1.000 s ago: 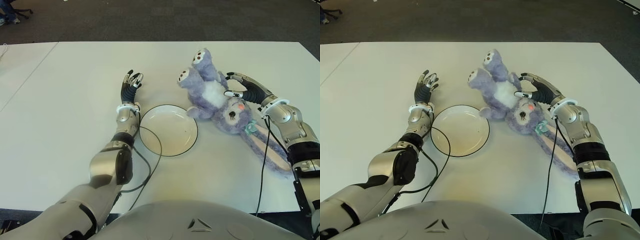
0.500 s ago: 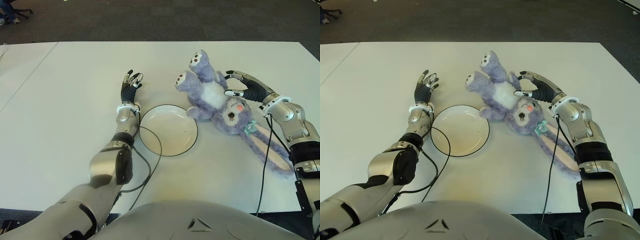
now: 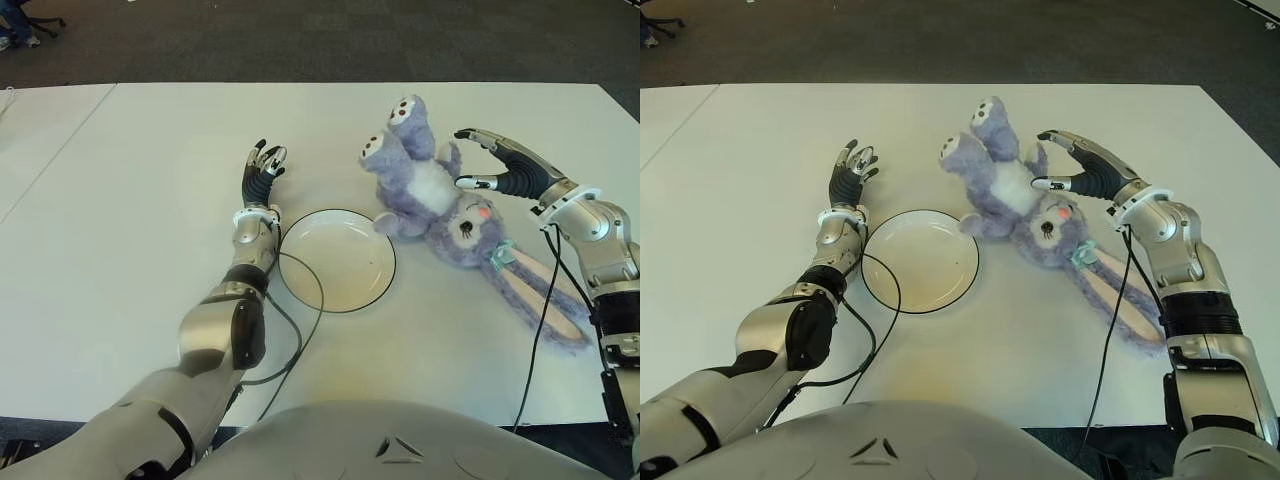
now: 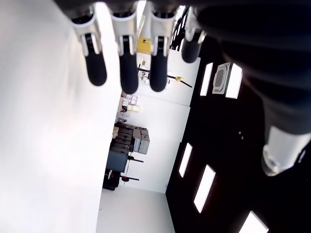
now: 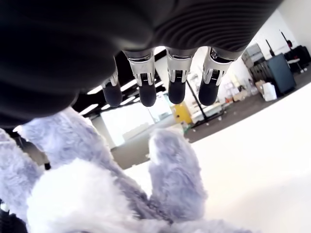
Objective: Put the doll into the plate.
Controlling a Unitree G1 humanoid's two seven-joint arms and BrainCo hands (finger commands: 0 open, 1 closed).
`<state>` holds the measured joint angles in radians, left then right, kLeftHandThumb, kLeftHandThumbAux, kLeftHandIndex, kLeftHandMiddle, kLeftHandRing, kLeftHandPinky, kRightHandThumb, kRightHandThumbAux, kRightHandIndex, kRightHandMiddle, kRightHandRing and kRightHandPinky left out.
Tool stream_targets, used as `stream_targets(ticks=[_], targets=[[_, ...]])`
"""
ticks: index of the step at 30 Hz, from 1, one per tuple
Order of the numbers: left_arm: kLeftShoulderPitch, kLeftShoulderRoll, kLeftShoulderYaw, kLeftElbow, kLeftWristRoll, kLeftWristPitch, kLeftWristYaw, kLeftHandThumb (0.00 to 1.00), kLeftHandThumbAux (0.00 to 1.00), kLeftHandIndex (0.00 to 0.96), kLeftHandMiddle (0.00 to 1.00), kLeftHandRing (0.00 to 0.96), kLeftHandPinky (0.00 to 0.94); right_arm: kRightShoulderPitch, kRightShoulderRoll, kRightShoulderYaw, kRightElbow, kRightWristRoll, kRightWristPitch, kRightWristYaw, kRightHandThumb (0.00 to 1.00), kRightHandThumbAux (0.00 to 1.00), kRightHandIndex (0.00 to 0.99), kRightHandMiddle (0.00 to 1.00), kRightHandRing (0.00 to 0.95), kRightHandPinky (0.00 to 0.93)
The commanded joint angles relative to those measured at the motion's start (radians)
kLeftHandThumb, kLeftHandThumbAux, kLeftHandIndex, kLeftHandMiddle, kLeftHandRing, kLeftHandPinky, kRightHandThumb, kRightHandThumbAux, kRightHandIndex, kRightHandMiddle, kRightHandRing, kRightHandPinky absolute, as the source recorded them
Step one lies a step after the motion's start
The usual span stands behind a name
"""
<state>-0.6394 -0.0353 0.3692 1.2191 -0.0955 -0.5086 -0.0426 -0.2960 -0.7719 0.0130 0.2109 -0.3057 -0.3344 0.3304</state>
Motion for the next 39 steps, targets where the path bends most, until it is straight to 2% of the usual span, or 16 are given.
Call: stream_targets(ticks=[1,7,10,26,29,39], targets=[[0.206,-0.017,0.001,0.125,0.004,0.107,0.019,0.000,0.571,0.116,0.241,0.253,0.241,0.141,-0.026,-0.072,-0.297,0.026,0.127,0.066,0.060,0.254,0.000,0.000,0.000,0.000],[0.207,-0.019,0.004,0.124,0.000,0.100,0.013,0.000,0.570,0.105,0.230,0.243,0.232,0.251,0.010,-0.087,-0.404,-0.046,0.148,0.028,0.088,0.288,0.000,0.000,0.000,0.000],[0.209,-0.017,0.009,0.123,-0.006,0.097,0.000,0.000,0.570,0.110,0.231,0.247,0.238,0.316,0.041,-0.073,-0.422,-0.096,0.151,-0.015,0.113,0.309,0.000,0.000,0.000,0.000],[0.209,-0.016,0.013,0.124,-0.011,0.100,-0.002,0.000,0.590,0.112,0.232,0.249,0.244,0.426,0.119,-0.018,-0.416,-0.265,0.152,-0.132,0.172,0.315,0.000,0.000,0.000,0.000],[0.209,-0.014,0.014,0.123,-0.011,0.103,-0.001,0.000,0.581,0.111,0.227,0.243,0.230,0.429,0.133,0.001,-0.402,-0.280,0.153,-0.139,0.195,0.326,0.000,0.000,0.000,0.000],[0.206,-0.014,0.010,0.123,-0.007,0.107,0.006,0.000,0.575,0.105,0.220,0.233,0.227,0.366,0.166,0.068,-0.255,-0.293,0.146,-0.166,0.235,0.345,0.000,0.000,0.000,0.000]])
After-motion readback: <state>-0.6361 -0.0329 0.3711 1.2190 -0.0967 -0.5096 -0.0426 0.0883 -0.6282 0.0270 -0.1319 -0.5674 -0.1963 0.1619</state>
